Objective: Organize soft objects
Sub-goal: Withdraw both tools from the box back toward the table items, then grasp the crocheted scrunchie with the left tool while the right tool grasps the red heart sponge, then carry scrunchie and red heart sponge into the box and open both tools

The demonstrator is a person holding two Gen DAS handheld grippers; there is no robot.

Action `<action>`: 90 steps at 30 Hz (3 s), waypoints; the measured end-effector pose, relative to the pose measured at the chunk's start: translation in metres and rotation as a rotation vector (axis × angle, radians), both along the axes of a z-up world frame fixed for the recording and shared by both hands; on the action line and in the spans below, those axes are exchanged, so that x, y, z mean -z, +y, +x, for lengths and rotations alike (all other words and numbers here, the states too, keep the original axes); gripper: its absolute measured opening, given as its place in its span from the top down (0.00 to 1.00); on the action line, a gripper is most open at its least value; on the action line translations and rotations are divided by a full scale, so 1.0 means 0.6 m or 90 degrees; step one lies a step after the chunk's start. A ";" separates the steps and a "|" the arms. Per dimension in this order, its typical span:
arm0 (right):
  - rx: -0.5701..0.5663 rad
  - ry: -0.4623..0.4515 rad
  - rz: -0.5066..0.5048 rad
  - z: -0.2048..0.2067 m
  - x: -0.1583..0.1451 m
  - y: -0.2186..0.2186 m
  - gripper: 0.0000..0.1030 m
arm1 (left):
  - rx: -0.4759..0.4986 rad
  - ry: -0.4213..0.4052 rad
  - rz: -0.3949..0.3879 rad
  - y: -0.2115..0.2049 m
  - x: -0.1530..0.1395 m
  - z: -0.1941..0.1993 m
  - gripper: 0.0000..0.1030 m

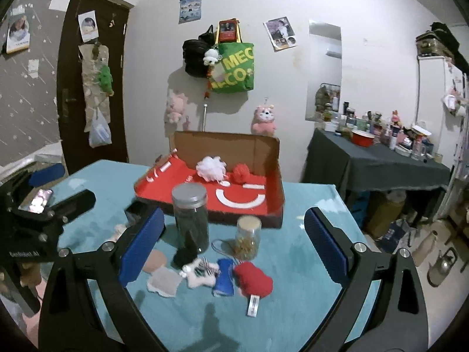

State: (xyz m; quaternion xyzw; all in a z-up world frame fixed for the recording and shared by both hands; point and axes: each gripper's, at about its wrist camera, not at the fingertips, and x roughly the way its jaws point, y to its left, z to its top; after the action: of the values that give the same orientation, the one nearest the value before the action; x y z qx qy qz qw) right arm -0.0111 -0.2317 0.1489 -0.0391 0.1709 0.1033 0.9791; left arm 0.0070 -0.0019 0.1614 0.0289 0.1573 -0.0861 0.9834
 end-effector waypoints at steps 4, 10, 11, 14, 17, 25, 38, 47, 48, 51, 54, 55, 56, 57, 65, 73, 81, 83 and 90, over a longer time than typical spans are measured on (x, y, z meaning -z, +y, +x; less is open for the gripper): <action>0.025 0.005 -0.005 -0.001 0.050 0.004 0.05 | -0.008 0.030 -0.015 0.000 0.056 0.003 0.00; 0.055 0.050 -0.002 0.025 0.131 0.002 0.05 | -0.022 0.052 -0.014 0.004 0.113 0.017 0.00; 0.056 0.064 -0.004 0.032 0.143 0.002 0.05 | -0.022 0.063 -0.011 0.003 0.124 0.022 0.00; 0.058 0.093 -0.004 0.049 0.168 0.000 0.05 | -0.023 0.086 0.001 0.002 0.145 0.037 0.00; 0.061 0.115 -0.003 0.063 0.184 -0.003 0.05 | -0.025 0.102 0.006 0.005 0.161 0.048 0.00; 0.049 0.153 -0.006 0.099 0.196 -0.013 0.05 | -0.035 0.155 0.004 0.031 0.179 0.083 0.00; -0.002 0.275 0.053 0.175 0.214 -0.064 0.05 | -0.070 0.254 0.033 0.121 0.192 0.140 0.00; -0.033 0.337 0.061 0.205 0.233 -0.069 0.26 | -0.064 0.298 0.051 0.142 0.221 0.164 0.13; -0.036 0.340 0.057 0.205 0.235 -0.067 0.42 | -0.056 0.305 0.046 0.143 0.223 0.166 0.16; -0.049 0.327 0.062 0.198 0.232 -0.067 0.56 | -0.017 0.327 0.030 0.141 0.229 0.171 0.48; -0.046 0.286 0.052 0.181 0.219 -0.062 0.57 | 0.007 0.320 0.032 0.135 0.224 0.162 0.70; -0.045 0.271 0.048 0.177 0.213 -0.061 0.57 | 0.005 0.315 0.037 0.132 0.222 0.158 0.70; -0.044 0.257 0.043 0.171 0.206 -0.059 0.57 | -0.002 0.303 0.045 0.130 0.217 0.151 0.70; -0.045 0.241 0.040 0.164 0.197 -0.057 0.57 | -0.003 0.295 0.050 0.129 0.213 0.147 0.70; -0.093 0.223 0.089 0.153 0.174 -0.033 0.57 | 0.038 0.239 0.025 0.106 0.164 0.117 0.71; -0.130 0.245 0.107 0.160 0.196 0.021 0.57 | 0.153 0.241 -0.003 0.012 0.162 0.133 0.71; -0.126 0.263 0.104 0.174 0.206 0.031 0.57 | 0.172 0.272 -0.017 -0.010 0.178 0.153 0.71; -0.126 0.265 0.107 0.175 0.207 0.029 0.57 | 0.170 0.281 -0.021 -0.008 0.182 0.155 0.71; -0.129 0.267 0.108 0.174 0.204 0.022 0.57 | 0.164 0.293 -0.034 0.006 0.182 0.151 0.71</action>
State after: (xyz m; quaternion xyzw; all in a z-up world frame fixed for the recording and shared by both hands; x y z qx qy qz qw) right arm 0.0933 -0.2185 0.0262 0.0485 0.3560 0.2204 0.9068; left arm 0.0977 0.0019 0.0519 0.0026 0.3693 -0.2193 0.9031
